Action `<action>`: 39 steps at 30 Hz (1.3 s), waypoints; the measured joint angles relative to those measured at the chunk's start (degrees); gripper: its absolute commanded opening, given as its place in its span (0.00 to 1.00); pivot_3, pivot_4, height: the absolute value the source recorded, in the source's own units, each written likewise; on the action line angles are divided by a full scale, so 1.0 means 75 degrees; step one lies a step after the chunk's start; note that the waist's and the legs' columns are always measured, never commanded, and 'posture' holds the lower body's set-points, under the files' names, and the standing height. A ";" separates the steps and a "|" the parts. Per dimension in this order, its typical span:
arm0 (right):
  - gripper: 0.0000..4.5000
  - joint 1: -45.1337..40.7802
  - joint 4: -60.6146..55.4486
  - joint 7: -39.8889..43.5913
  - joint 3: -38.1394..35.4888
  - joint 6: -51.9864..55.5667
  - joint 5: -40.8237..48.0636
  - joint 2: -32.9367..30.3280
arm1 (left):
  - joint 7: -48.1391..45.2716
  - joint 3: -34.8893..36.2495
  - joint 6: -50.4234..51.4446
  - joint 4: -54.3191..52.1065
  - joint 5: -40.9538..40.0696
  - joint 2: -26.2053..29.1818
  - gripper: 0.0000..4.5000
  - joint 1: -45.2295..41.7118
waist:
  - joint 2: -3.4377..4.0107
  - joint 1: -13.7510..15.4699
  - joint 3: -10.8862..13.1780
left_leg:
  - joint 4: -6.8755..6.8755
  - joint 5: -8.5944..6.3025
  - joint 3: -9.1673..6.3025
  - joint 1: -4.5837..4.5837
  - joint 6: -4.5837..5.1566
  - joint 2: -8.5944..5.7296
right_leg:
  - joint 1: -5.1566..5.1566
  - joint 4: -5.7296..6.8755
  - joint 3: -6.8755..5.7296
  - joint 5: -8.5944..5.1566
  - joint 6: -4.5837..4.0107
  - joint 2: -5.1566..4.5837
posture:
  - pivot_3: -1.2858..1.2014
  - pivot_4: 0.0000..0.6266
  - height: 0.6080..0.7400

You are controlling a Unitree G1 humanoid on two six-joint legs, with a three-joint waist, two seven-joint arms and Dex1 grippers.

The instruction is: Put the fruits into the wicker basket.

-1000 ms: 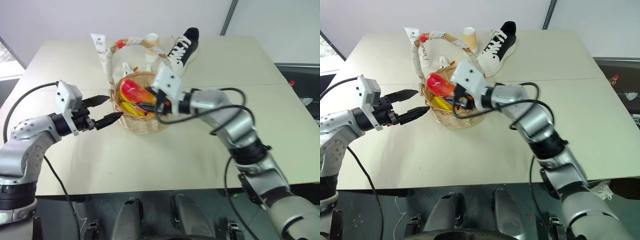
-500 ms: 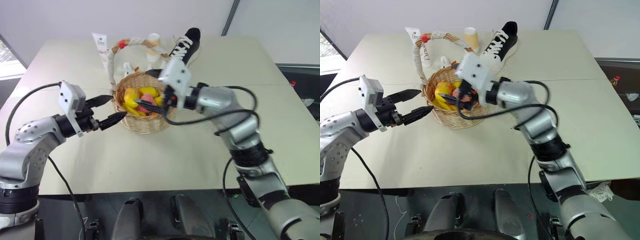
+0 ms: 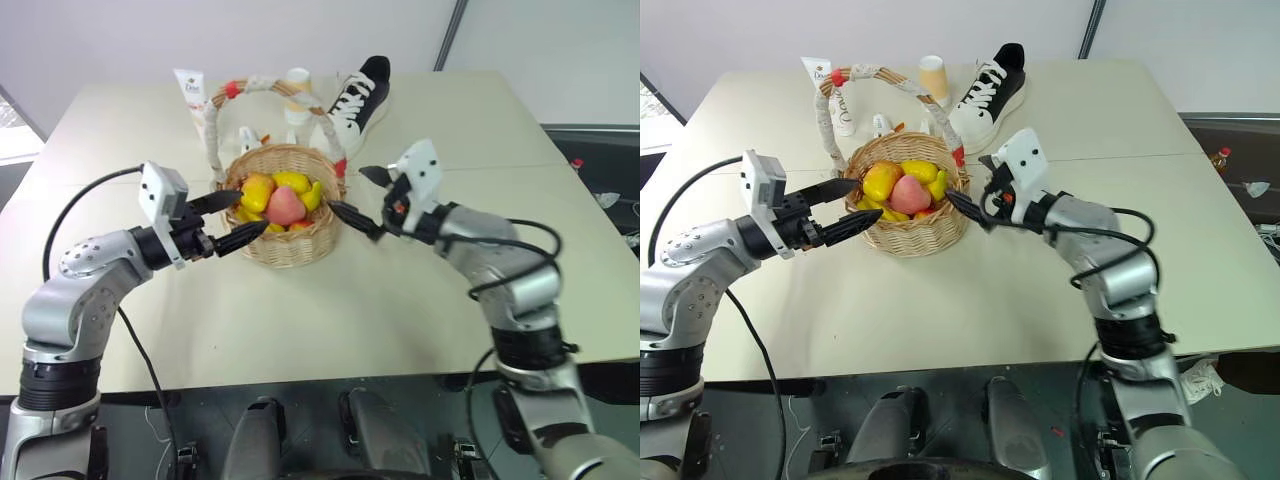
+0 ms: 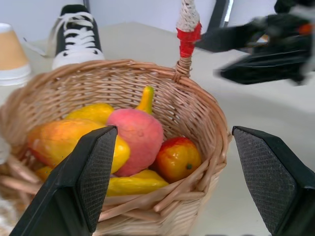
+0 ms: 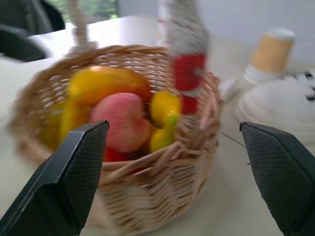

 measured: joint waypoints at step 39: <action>0.99 0.1453 0.1255 -0.1821 -0.3319 -0.2017 -0.0728 -0.1980 | -0.0293 -0.0657 -0.0313 0.0710 0.0307 -0.0664 0.89 -0.0717 | 0.0009 0.0035 -0.0003 | -0.0001 0.0000 0.0022 0.0000 0.0000 -0.0007 | -0.0001 -0.0001 0.0022 0.0001 0.0003 -0.0002 | 0.52 0.24 1.00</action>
